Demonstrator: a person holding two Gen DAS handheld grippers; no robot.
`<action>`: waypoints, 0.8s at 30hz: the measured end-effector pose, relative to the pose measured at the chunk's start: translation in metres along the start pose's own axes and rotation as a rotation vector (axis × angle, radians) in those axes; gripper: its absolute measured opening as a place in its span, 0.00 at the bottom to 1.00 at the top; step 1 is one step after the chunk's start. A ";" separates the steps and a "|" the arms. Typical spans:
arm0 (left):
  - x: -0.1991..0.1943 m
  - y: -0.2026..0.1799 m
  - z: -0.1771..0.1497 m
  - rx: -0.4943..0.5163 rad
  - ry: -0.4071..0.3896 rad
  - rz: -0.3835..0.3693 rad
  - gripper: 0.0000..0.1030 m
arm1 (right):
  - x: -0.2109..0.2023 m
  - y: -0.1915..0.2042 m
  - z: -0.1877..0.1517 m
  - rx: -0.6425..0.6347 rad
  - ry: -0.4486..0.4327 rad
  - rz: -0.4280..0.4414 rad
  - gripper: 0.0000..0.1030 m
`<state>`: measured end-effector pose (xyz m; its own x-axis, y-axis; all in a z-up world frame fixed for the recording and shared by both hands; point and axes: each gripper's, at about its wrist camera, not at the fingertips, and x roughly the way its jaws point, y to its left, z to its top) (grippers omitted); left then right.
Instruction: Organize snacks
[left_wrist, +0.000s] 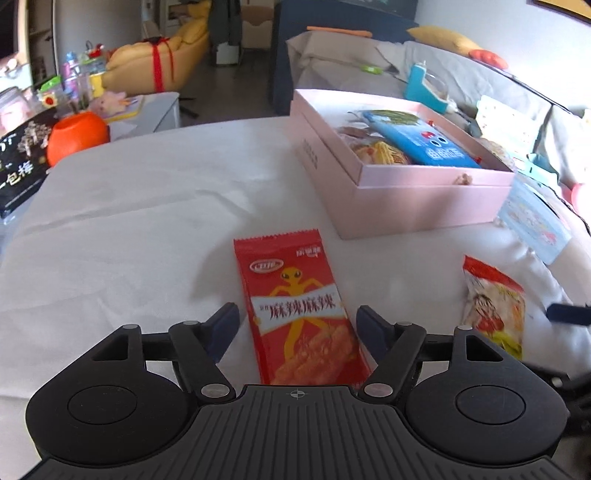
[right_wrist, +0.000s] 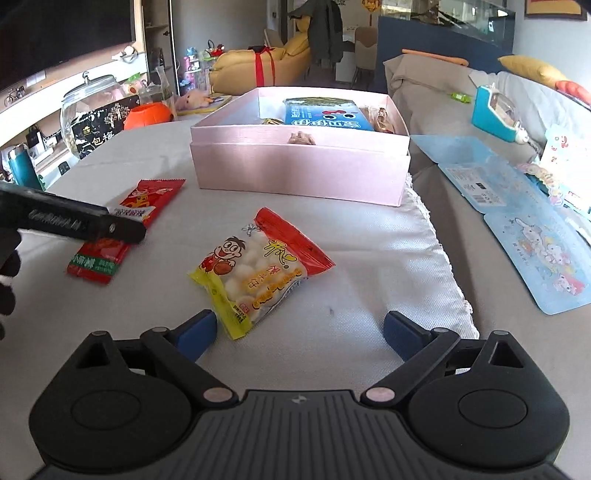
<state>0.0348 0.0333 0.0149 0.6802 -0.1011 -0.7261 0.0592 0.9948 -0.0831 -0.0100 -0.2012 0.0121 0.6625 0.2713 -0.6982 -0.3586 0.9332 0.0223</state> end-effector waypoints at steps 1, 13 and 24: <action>0.002 -0.002 0.001 0.011 0.000 -0.001 0.77 | -0.001 -0.001 0.001 0.020 -0.002 0.017 0.95; -0.009 -0.004 -0.011 0.108 0.026 -0.002 0.72 | 0.039 0.015 0.051 0.110 0.034 0.089 0.82; -0.002 0.001 0.003 0.012 0.048 -0.034 0.72 | 0.044 0.021 0.057 -0.022 0.020 0.038 0.57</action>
<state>0.0354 0.0350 0.0182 0.6420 -0.1346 -0.7548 0.0905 0.9909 -0.0997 0.0494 -0.1560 0.0228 0.6351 0.3012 -0.7113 -0.3976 0.9169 0.0333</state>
